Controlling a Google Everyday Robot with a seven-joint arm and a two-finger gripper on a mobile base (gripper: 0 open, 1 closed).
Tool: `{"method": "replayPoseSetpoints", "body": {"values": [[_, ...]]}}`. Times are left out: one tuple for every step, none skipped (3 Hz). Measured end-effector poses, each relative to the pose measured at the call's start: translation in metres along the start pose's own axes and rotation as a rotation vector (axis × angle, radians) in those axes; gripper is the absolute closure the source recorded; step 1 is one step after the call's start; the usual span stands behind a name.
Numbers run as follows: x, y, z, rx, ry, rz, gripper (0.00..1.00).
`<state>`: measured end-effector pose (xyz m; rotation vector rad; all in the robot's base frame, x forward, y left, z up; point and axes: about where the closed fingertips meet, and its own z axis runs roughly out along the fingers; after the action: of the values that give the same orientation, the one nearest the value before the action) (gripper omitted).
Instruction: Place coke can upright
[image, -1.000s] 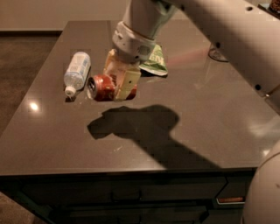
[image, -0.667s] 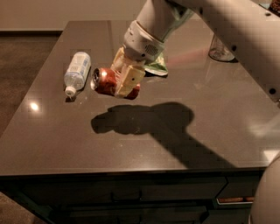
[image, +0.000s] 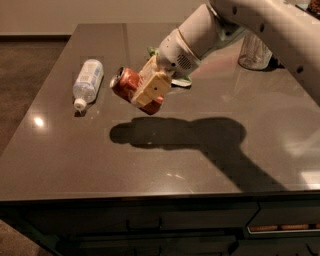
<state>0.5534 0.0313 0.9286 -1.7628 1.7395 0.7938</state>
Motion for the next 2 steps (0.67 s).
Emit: {"method": "replayPoseSetpoints", "body": {"values": [[0.0045, -0.0008, -0.0013, 0.045, -0.112, 0.071, 1.00], [0.0069, 0.0010, -0.0007, 0.094, -0.223, 0.103, 1.00]]}}
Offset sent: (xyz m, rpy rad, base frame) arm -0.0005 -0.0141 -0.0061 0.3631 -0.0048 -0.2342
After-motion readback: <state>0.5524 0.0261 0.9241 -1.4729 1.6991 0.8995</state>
